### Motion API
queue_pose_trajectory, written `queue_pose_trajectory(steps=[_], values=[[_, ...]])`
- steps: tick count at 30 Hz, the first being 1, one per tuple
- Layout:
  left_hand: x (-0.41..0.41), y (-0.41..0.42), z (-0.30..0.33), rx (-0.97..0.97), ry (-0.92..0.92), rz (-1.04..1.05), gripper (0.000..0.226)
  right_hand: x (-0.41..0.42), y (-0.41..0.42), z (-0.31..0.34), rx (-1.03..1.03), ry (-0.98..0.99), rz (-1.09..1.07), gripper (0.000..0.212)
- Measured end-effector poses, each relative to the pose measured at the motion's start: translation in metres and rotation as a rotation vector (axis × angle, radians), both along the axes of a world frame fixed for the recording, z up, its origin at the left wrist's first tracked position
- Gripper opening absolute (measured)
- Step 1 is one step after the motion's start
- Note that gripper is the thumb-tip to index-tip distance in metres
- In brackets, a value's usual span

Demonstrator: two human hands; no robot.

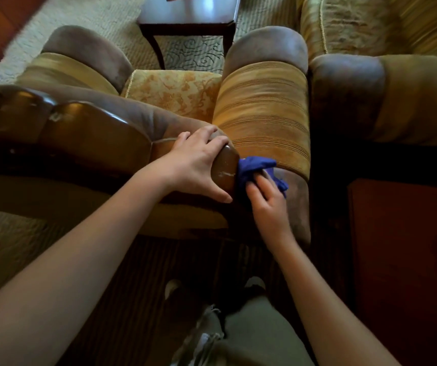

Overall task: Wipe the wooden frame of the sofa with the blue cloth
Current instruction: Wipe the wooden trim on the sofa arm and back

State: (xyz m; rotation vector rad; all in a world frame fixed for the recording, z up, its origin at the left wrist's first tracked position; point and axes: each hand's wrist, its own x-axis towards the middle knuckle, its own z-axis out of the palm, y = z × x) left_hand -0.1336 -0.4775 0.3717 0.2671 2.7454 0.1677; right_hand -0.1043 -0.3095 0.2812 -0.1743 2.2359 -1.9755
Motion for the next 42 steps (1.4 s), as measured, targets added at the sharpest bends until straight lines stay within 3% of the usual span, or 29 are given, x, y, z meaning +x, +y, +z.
queue_pose_trajectory(steps=[3, 7, 11, 15, 21, 27, 29, 31, 35, 42], values=[[0.000, -0.003, 0.007, 0.062, -0.034, 0.049, 0.113, 0.045, -0.014, -0.019, 0.082, 0.023, -0.225, 0.031], [0.000, -0.007, 0.014, 0.331, 0.003, 0.193, 0.081, 0.068, -0.042, -0.023, 0.038, -0.125, -0.471, 0.029], [0.007, -0.024, 0.014, 0.392, 0.085, 0.168, 0.061, 0.065, -0.089, -0.014, 0.043, -0.144, -0.728, 0.038], [0.008, -0.044, 0.021, 0.441, 0.154, 0.117, 0.056, 0.074, -0.130, -0.003, 0.056, -0.100, -0.810, 0.044], [0.009, -0.059, 0.038, 0.514, 0.223, -0.014, 0.070, 0.085, -0.165, -0.002, 0.046, -0.027, -0.843, 0.044], [0.014, -0.070, 0.049, 0.625, 0.259, -0.154, 0.042, 0.066, -0.176, 0.003, -0.003, -0.013, -1.090, 0.045], [0.018, -0.068, 0.051, 0.690, 0.281, -0.188, 0.036, 0.071, -0.194, 0.011, 0.045, 0.043, -1.078, 0.042], [0.022, -0.066, 0.050, 0.714, 0.270, -0.186, 0.036, 0.081, -0.217, 0.010, 0.221, 0.189, -0.933, 0.043], [0.029, -0.074, 0.051, 0.652, 0.274, -0.220, 0.033, 0.086, -0.220, -0.001, 0.433, 0.425, -0.720, 0.048], [0.033, -0.093, 0.062, 0.723, 0.352, -0.264, 0.031, 0.095, -0.172, 0.019, 0.409, 0.325, -0.748, 0.034]])
